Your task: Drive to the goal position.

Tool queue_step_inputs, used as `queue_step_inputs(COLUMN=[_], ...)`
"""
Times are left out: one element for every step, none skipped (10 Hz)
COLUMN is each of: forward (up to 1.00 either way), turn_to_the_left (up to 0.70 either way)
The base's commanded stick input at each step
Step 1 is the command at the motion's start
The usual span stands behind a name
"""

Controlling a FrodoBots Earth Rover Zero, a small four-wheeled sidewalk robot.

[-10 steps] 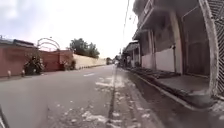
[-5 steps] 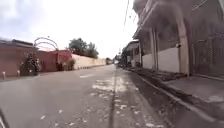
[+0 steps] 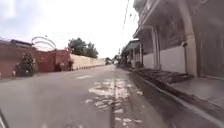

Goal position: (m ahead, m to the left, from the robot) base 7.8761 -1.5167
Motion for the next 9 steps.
queue_step_inputs(forward=[0.7,0.7,0.7,0.7,0.7,0.7,0.7,0.7,0.7], turn_to_the_left=[0.01,0.01,0.02,0.01,0.01,0.01,0.01,0.01,0.01])
